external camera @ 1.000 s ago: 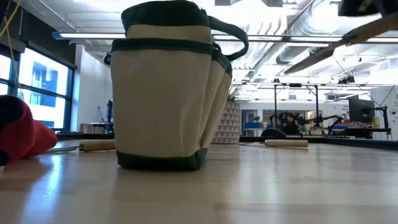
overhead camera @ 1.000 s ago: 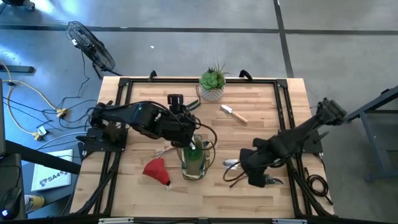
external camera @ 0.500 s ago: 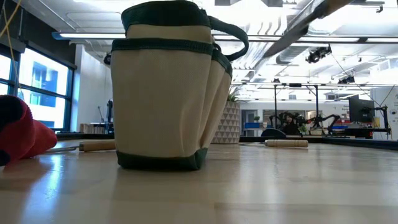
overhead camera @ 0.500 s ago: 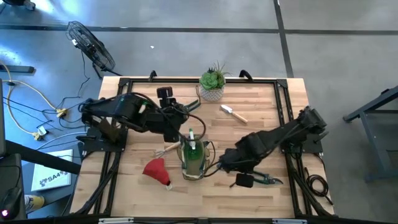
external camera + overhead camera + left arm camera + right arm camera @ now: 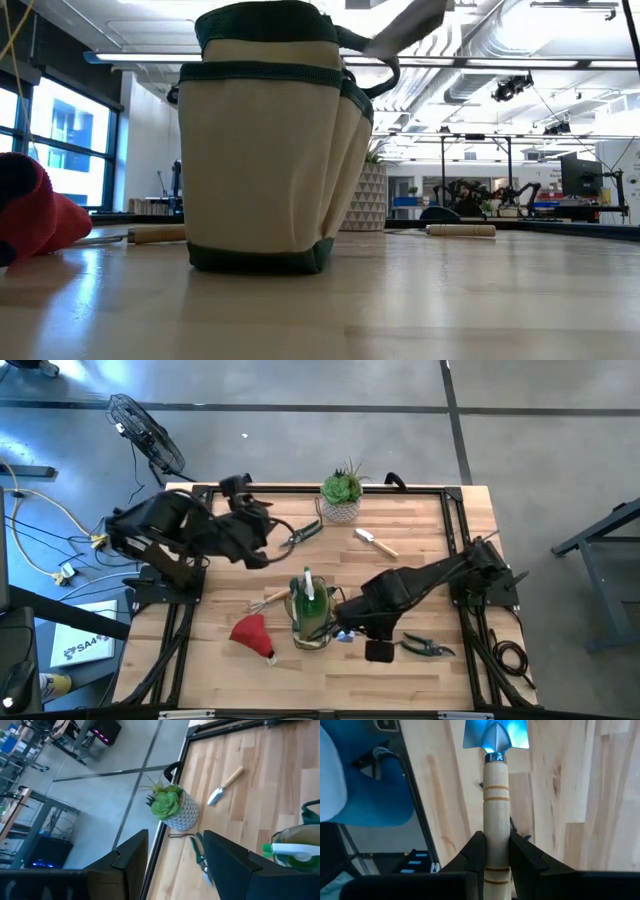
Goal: Pick & Place Garden tools in Gardening bag
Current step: Put the right brown trowel into the gardening bag
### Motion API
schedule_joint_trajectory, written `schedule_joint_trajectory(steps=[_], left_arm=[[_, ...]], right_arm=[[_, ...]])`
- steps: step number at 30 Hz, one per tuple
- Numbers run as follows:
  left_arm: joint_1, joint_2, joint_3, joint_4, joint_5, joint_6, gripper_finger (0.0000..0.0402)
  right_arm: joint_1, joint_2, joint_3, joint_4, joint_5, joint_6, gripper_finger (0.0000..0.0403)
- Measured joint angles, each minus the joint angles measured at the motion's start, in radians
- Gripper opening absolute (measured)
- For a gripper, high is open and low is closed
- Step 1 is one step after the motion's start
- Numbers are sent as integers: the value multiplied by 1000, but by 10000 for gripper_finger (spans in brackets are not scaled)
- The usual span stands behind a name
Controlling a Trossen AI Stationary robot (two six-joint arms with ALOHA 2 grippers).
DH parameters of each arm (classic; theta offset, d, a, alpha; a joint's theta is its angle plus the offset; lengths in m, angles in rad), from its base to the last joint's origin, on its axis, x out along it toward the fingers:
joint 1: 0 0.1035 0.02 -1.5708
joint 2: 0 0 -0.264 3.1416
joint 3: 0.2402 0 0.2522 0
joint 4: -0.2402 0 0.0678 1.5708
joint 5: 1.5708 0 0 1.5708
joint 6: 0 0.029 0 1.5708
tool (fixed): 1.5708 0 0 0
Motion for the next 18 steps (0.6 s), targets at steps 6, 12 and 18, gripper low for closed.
schedule_joint_trajectory(steps=[6, 12, 18], left_arm=[[0, -21, 0, 0, 5, -21, 182], [0, -23, -18, 0, 38, -27, 182], [0, -34, -126, 0, 50, -36, 182]], right_arm=[[-33, 19, 0, 2, -6, -28, 49], [-54, 37, -1, 3, -26, -61, 49], [-59, 36, -1, 2, -23, -58, 49]])
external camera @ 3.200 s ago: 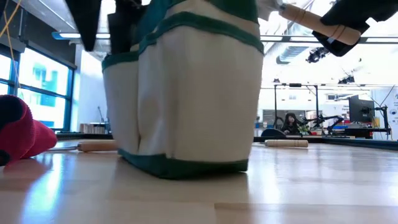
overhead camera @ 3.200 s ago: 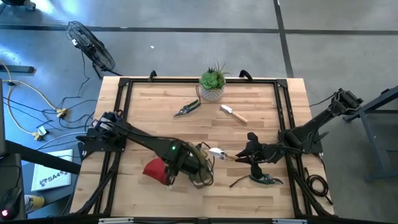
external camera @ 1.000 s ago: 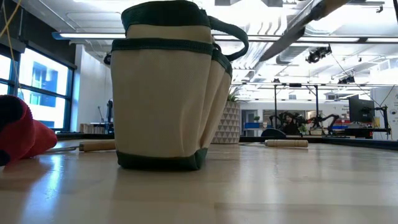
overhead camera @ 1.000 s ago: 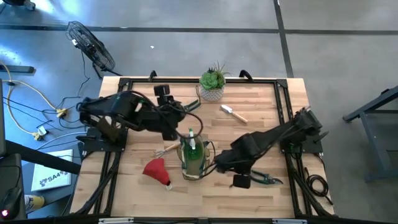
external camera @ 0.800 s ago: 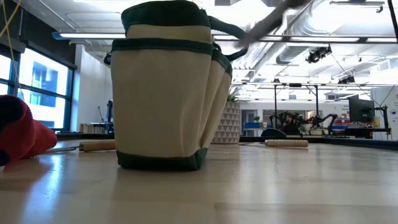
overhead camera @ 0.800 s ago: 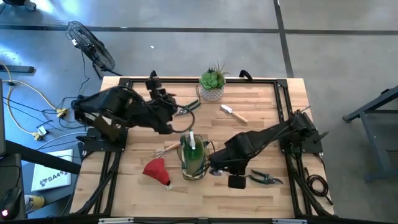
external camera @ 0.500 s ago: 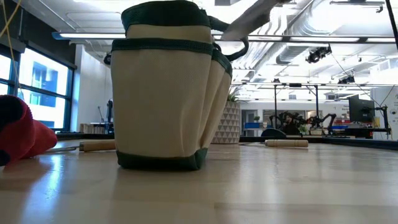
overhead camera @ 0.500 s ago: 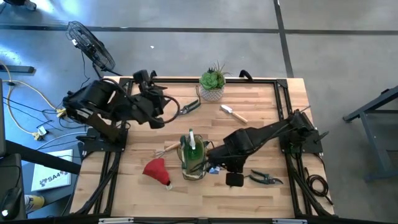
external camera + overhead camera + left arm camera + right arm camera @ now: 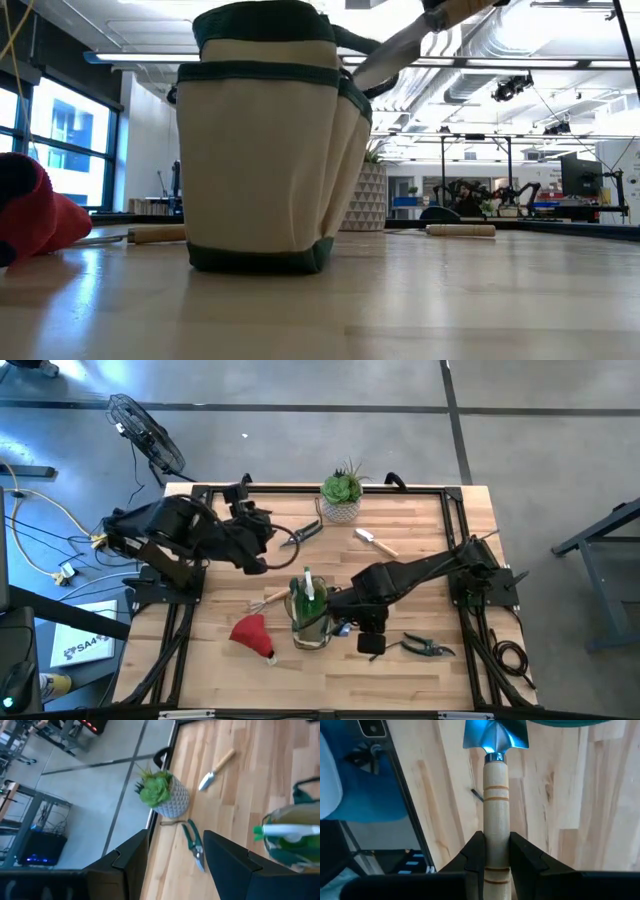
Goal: Pick & Place Garden tools in Gardening bag
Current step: Put the right brown trowel into the gardening bag
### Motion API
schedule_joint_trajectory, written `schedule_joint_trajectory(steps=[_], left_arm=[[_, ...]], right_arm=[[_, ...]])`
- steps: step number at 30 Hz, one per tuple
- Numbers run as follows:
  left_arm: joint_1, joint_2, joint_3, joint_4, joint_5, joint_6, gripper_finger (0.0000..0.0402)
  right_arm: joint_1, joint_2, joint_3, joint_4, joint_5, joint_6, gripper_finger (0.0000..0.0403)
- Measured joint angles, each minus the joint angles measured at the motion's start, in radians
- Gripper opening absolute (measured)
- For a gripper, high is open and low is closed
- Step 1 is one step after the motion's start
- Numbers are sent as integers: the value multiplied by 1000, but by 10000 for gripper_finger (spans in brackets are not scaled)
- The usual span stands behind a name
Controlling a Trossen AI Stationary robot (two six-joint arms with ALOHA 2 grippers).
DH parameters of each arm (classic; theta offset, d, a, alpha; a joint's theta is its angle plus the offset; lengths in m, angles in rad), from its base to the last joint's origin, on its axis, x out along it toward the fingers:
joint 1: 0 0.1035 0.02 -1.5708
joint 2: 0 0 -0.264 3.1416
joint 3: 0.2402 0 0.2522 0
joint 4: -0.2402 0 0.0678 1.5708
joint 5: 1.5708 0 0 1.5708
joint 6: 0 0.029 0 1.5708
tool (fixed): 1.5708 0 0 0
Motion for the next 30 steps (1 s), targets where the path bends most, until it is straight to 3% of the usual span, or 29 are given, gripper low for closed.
schedule_joint_trajectory(steps=[15, 30], left_arm=[[0, -130, -393, -3, -82, -106, 182], [0, -190, -437, 0, -25, -192, 182]], right_arm=[[-29, 31, 0, 0, -28, 14, 49], [-3, 31, 0, 0, -29, 58, 49]])
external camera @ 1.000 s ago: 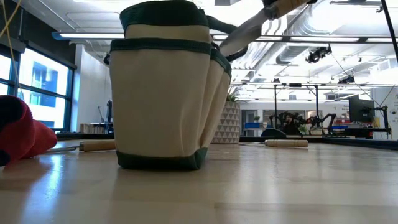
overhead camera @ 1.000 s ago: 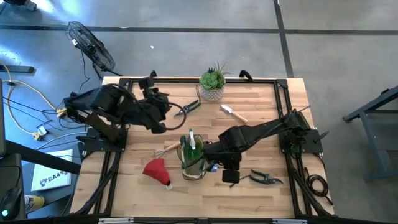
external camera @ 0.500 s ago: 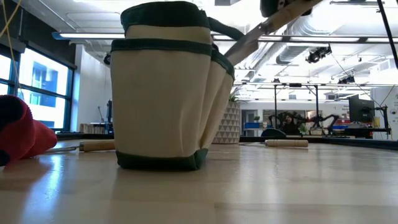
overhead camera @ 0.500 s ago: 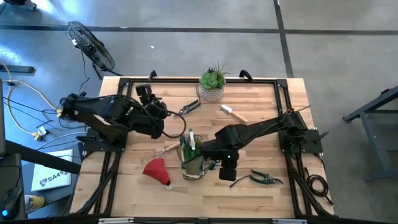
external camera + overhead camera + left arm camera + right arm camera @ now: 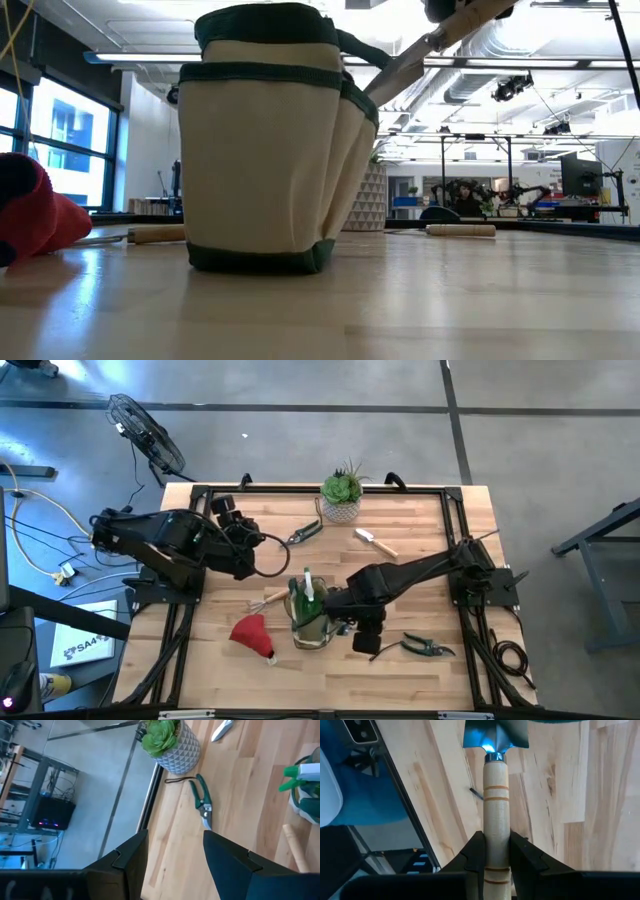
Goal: Pick & Place Garden tools in Gardening bag
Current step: Put the right brown trowel into the gardening bag
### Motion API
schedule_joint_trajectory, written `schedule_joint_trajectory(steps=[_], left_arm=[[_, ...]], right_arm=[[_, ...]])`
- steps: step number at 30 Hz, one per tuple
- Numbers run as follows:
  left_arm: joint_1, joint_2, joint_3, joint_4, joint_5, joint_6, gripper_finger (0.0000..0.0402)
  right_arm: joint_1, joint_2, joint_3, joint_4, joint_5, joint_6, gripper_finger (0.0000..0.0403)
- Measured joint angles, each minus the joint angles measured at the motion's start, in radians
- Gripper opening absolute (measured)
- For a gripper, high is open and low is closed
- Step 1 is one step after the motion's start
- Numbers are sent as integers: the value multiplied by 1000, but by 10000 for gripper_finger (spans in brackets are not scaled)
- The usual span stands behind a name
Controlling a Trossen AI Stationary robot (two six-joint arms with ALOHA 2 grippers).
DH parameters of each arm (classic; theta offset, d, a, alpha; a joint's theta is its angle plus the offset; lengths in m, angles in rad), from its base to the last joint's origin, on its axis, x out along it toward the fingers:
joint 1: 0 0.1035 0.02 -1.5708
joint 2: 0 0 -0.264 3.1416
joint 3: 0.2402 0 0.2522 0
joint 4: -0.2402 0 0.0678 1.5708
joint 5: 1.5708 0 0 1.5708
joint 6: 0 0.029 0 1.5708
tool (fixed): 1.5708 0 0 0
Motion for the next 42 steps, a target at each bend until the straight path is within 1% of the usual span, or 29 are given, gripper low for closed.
schedule_joint_trajectory(steps=[3, 9, 13, 26, 33, 42], left_arm=[[0, 1, 0, 1, 1, -7, 182], [0, 1, 0, 0, 0, -8, 182], [0, 1, 0, 0, 0, -8, 182], [0, 1, 0, 0, 0, -9, 182], [0, 1, 0, 0, 0, -17, 182], [0, 2, -12, 0, 0, -35, 182]], right_arm=[[9, 0, 0, 0, 9, -10, 49], [23, -13, 0, -2, 84, -45, 49], [25, -27, 0, -1, 105, -38, 49], [51, -27, 0, 0, 109, -29, 49], [60, -32, 0, 0, 132, -4, 49], [78, -45, 0, 0, 135, 30, 49]])
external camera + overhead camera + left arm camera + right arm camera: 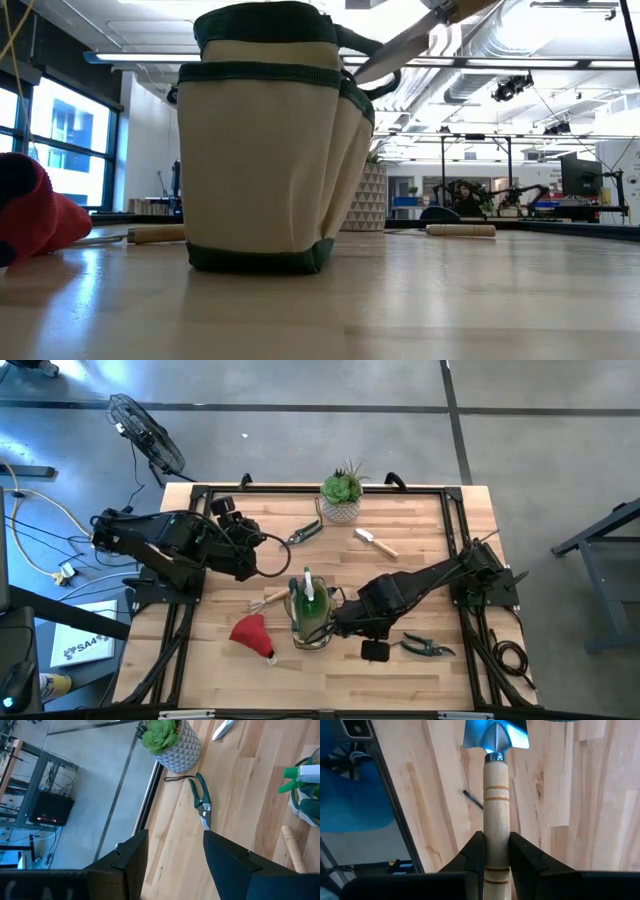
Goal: Pick & Place Garden tools in Gardening bag
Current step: Put the right brown trowel into the gardening bag
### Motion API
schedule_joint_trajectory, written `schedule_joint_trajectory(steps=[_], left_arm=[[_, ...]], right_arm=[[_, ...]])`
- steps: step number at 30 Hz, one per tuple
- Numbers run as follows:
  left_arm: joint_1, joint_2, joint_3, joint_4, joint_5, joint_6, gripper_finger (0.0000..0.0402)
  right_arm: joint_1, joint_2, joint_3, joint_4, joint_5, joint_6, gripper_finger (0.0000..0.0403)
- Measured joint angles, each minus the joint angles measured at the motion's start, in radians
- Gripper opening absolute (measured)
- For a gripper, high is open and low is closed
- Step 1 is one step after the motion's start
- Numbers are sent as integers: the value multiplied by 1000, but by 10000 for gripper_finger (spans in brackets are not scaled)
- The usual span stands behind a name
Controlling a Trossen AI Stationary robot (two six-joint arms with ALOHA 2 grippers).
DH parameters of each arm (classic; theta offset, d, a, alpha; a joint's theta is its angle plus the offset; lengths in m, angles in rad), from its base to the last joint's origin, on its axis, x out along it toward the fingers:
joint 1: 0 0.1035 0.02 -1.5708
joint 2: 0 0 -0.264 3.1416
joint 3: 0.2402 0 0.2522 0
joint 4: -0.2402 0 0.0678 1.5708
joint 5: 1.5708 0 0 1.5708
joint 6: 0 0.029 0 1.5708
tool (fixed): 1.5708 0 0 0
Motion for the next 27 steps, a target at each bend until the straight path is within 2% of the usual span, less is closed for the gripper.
schedule_joint_trajectory(steps=[16, 27], left_arm=[[0, 0, 0, 0, 53, -4, 182], [0, 0, 0, 0, 80, -17, 182]], right_arm=[[2, -2, 0, 0, -3, 67, 49], [2, -2, -58, 0, -26, 73, 49]])
